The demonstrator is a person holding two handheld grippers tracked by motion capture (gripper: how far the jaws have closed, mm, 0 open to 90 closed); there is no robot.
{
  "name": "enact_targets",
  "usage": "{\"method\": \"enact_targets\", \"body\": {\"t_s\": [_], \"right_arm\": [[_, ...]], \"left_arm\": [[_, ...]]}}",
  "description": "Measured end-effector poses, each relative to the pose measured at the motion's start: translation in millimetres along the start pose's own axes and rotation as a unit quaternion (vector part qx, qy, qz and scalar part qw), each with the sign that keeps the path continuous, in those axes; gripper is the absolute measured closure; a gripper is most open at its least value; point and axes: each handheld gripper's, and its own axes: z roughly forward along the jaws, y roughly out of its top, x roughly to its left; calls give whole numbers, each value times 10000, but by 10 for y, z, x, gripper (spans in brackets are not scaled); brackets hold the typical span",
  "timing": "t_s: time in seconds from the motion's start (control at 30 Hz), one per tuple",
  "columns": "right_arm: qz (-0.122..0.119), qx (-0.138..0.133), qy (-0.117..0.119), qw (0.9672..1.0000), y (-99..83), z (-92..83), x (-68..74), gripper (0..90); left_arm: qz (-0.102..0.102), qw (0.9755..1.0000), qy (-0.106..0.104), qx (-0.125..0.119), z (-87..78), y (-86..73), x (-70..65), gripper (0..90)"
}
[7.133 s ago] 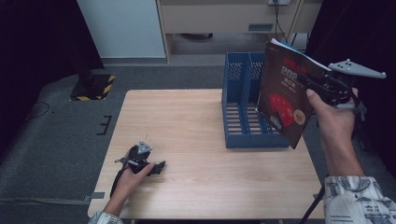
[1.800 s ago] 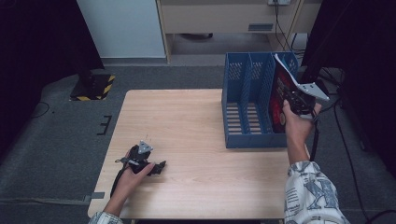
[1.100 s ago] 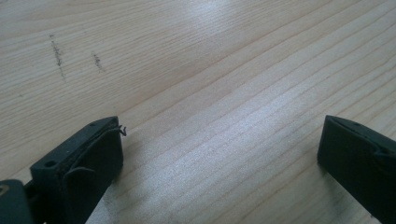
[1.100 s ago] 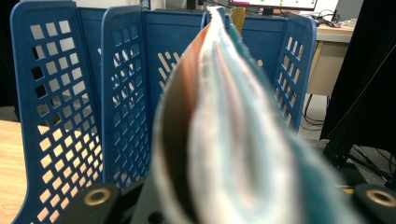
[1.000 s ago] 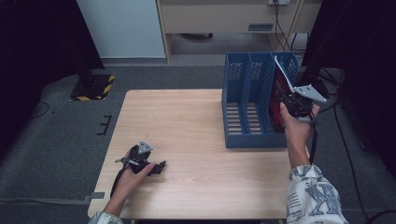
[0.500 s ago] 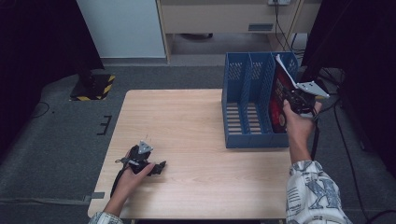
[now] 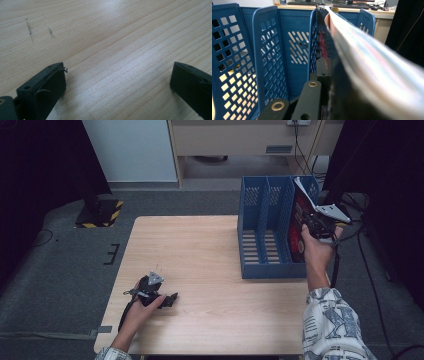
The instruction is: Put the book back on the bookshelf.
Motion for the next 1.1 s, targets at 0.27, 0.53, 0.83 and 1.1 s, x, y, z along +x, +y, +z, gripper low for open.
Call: {"method": "enact_targets", "body": {"t_s": [0.27,0.53,0.83,1.1], "right_arm": [[-55,-15,-180,9998,28,10,55,872],[-95,-116,-421,9990,41,70,45,872],[14,-206,-586,9981,-73,162,9,871],[-164,-159,-307,9993,-90,153,124,852]], "left_arm": [[2,10000,-8,1,0,0,0,0],[4,10000,-7,1,0,0,0,0],[13,10000,-26,3,5,5,1,0],[14,10000,-24,3,5,5,1,0]]}}
